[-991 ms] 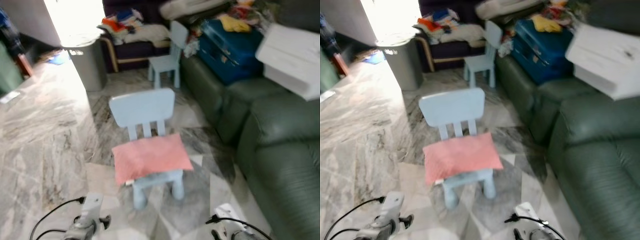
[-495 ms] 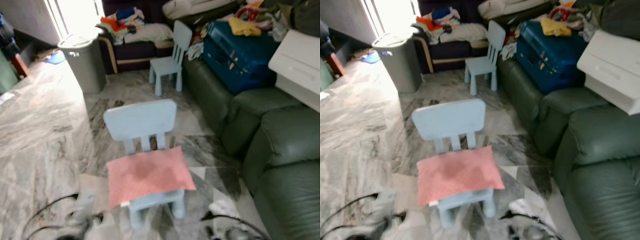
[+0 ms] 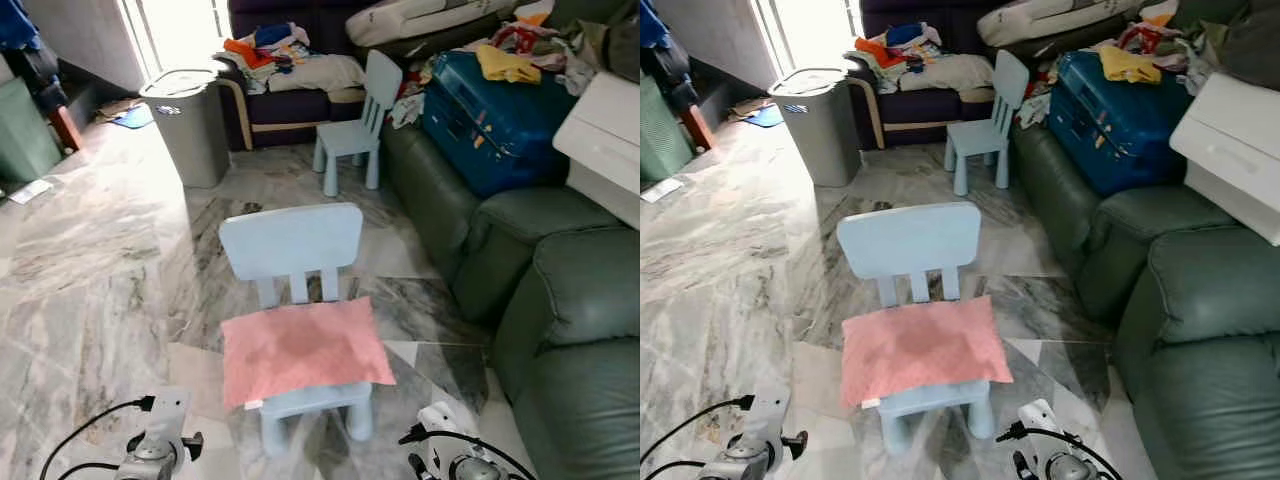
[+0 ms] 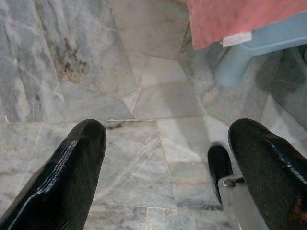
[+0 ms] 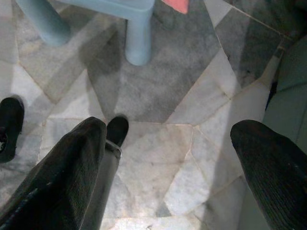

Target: Move the pillow to the sofa

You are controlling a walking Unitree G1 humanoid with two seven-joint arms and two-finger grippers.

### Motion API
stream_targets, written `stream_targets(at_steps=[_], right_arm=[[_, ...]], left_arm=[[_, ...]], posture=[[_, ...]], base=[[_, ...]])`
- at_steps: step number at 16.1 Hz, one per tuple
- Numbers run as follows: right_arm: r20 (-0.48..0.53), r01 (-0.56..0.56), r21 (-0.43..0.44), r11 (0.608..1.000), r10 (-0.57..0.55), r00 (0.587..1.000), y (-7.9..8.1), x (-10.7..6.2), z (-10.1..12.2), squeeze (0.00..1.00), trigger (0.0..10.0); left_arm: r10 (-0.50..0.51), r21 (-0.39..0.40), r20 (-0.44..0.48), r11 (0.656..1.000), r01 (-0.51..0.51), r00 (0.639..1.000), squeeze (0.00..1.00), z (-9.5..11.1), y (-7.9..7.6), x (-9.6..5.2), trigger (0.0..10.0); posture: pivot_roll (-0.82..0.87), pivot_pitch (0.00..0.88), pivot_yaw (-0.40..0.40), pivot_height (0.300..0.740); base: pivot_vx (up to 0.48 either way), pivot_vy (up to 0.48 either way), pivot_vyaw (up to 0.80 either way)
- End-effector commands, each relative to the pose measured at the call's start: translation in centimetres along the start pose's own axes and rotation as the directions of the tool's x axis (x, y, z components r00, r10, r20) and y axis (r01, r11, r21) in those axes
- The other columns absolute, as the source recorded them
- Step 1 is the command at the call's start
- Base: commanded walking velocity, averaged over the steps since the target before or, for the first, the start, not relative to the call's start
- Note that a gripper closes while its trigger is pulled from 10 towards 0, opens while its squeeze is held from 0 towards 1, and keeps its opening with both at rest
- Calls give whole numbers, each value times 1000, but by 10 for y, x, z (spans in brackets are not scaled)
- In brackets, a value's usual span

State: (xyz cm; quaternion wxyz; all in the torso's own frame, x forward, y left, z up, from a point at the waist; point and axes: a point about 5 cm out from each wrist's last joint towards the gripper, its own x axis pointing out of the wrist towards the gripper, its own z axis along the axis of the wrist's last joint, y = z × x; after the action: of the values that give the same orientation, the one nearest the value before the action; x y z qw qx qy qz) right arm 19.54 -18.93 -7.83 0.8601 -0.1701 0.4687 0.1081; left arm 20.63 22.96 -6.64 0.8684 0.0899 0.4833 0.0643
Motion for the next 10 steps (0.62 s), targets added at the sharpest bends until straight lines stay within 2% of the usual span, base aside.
stream_targets(at_steps=[1,3,8,10], right_arm=[[-4,-1,-10,1000,1,1000,-2,0,0,0,10000],[-4,-1,-16,1000,1,1000,-2,0,0,0,10000],[-6,-1,-19,1000,1,1000,-2,0,0,0,10000],[-7,-1,-16,1000,1,1000,-2,0,0,0,10000]], left_arm=[[26,-10,12,1000,-25,1000,0,4,7,0,10000],[30,-35,11,999,-30,999,0,3,7,0,10000],[36,-50,11,998,-36,999,0,3,7,0,10000],[35,-54,11,998,-34,999,0,3,7,0,10000]], posture=[[-34,0,29,740],[-34,0,29,740],[-35,0,28,740],[-35,0,28,740]], base=[[0,0,0],[0,0,203],[0,0,758],[0,0,0]])
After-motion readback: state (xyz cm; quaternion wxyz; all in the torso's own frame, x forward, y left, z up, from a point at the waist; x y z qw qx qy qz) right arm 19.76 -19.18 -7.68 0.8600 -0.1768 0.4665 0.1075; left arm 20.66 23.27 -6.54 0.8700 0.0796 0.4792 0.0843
